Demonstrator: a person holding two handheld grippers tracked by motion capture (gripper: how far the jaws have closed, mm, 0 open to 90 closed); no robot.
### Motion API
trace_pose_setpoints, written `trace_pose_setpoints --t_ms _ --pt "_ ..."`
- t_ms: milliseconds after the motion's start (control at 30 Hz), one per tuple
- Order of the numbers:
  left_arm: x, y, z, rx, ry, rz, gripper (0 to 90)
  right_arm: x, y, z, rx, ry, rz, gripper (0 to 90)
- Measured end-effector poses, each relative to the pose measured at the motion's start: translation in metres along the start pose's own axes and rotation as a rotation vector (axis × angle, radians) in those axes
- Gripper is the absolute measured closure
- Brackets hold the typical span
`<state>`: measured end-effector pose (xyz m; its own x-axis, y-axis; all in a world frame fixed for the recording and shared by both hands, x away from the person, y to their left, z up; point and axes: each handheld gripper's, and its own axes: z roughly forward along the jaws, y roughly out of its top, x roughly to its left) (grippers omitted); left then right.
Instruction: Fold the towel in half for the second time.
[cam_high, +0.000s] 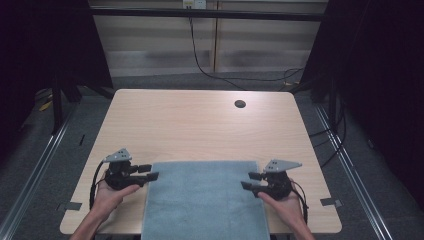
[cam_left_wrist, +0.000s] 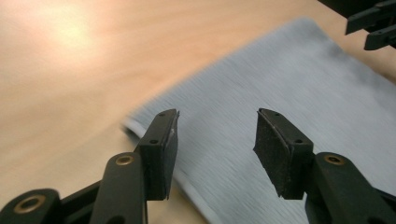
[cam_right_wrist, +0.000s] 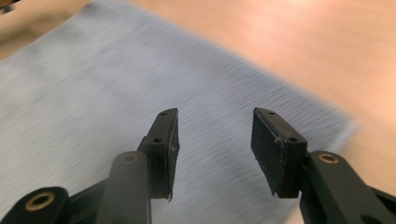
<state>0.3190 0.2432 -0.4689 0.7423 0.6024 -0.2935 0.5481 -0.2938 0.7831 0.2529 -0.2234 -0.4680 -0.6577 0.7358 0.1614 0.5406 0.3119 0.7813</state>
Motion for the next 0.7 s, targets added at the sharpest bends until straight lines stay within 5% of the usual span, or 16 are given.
trace_pose_setpoints --t_ms 133,233,500,567,700 --pt "0.008 0.008 0.005 -0.052 0.037 -0.015 48.0 -0.023 0.013 0.007 -0.022 -0.025 0.011 56.2" --pt "0.012 0.006 0.01 -0.011 0.043 -0.001 47.1 -0.036 0.016 0.015 -0.02 -0.03 0.027 56.5" --pt "0.033 0.011 0.028 -0.005 0.039 -0.055 43.2 -0.055 0.012 0.035 0.06 -0.062 0.033 54.3" --pt "0.03 0.01 0.035 0.046 0.06 -0.008 43.0 -0.06 0.01 0.038 0.068 -0.069 0.034 51.1" --pt "0.027 0.005 0.046 0.105 0.064 0.006 39.5 -0.062 0.008 0.043 0.051 -0.089 0.028 44.3"
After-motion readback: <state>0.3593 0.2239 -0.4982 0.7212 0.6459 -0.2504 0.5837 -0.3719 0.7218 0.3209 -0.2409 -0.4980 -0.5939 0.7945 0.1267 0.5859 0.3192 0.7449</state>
